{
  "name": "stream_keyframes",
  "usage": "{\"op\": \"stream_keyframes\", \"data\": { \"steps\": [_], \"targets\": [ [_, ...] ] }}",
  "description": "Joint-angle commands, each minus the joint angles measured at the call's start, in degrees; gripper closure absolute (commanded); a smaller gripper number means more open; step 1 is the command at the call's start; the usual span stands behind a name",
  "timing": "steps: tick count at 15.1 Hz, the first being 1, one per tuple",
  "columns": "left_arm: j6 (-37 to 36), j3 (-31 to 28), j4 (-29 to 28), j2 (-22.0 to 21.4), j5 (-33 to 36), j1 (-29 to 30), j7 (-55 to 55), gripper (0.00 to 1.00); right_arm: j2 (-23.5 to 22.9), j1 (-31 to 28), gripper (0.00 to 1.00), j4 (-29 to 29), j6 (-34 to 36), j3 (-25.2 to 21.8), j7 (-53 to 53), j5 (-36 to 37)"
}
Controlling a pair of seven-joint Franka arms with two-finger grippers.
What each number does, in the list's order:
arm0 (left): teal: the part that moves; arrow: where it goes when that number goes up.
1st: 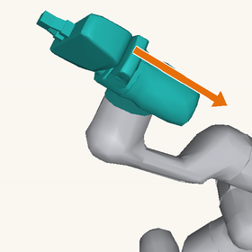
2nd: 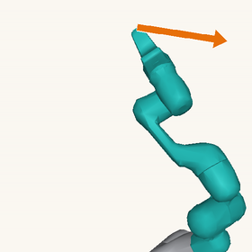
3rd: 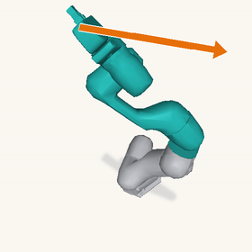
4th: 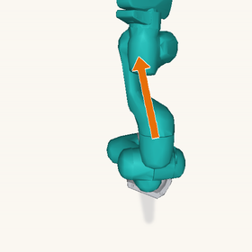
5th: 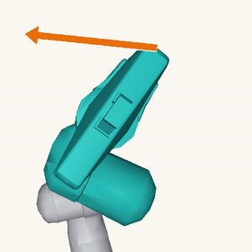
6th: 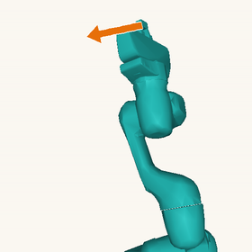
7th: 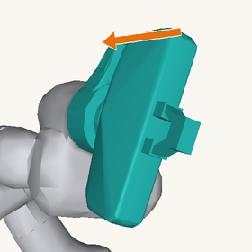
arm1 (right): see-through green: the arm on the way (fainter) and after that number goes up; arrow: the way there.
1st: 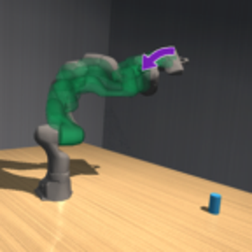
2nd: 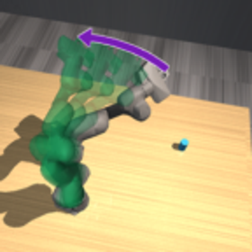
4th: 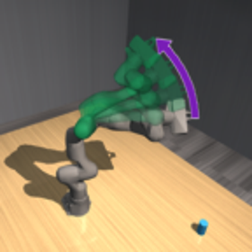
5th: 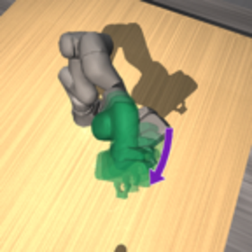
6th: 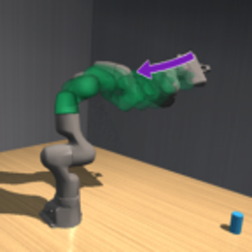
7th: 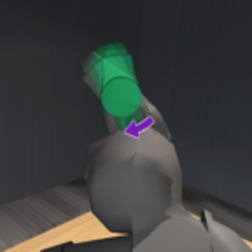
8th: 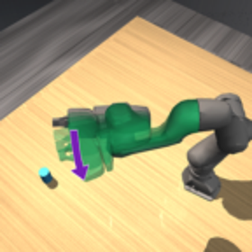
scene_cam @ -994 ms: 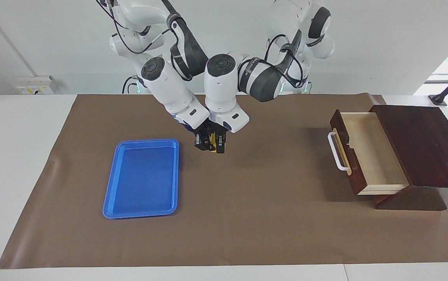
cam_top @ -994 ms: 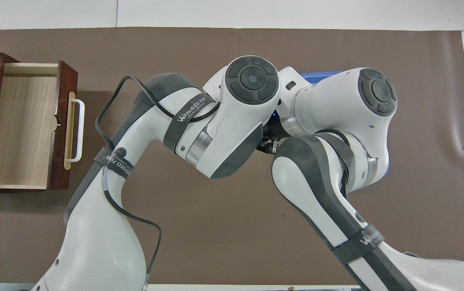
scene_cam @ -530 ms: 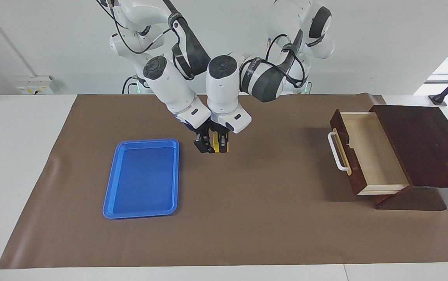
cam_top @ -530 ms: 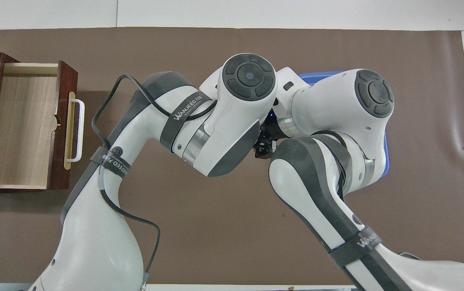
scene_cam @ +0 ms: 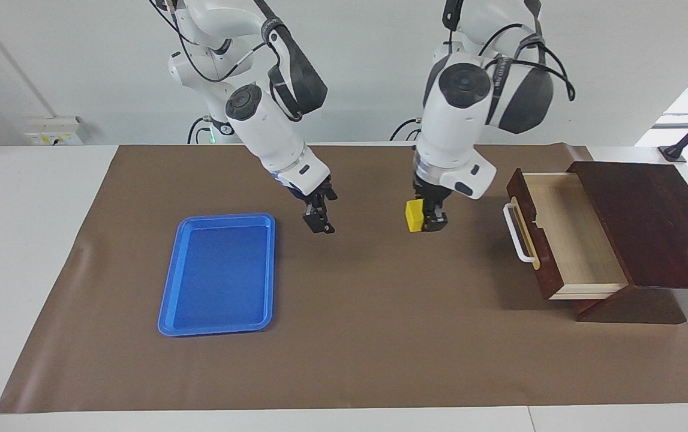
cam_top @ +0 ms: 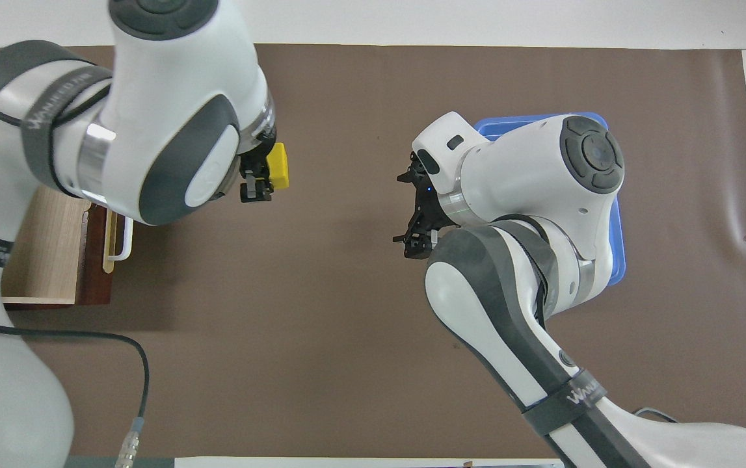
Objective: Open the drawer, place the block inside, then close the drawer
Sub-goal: 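Carry the block into the open drawer with the left gripper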
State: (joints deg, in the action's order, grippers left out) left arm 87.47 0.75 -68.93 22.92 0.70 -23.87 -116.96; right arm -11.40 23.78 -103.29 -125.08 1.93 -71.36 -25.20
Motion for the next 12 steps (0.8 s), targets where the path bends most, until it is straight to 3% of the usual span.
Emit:
{"op": "stream_keyframes", "data": {
  "steps": [1,3,8,12],
  "targets": [
    [-0.8,0.5,-6.9,-7.6,-2.4,8.7,7.2,1.0,-0.3,-0.4,0.0,0.4,-0.5,0.0,1.5,0.9],
    [-0.5,0.5,-11.5,-12.2,-5.1,16.2,15.3,1.0,-0.3,-1.3,0.0,0.4,-0.4,-0.1,1.6,0.9],
    [4.6,0.4,-17.9,-15.1,-5.2,27.3,26.9,1.0,-0.4,-6.3,0.0,0.3,0.8,-0.3,5.2,0.9],
    [18.0,0.4,-34.7,-22.1,-5.2,29.0,32.1,1.0,0.1,-12.3,0.0,0.4,4.1,-0.4,5.2,2.4]
  ]
}}
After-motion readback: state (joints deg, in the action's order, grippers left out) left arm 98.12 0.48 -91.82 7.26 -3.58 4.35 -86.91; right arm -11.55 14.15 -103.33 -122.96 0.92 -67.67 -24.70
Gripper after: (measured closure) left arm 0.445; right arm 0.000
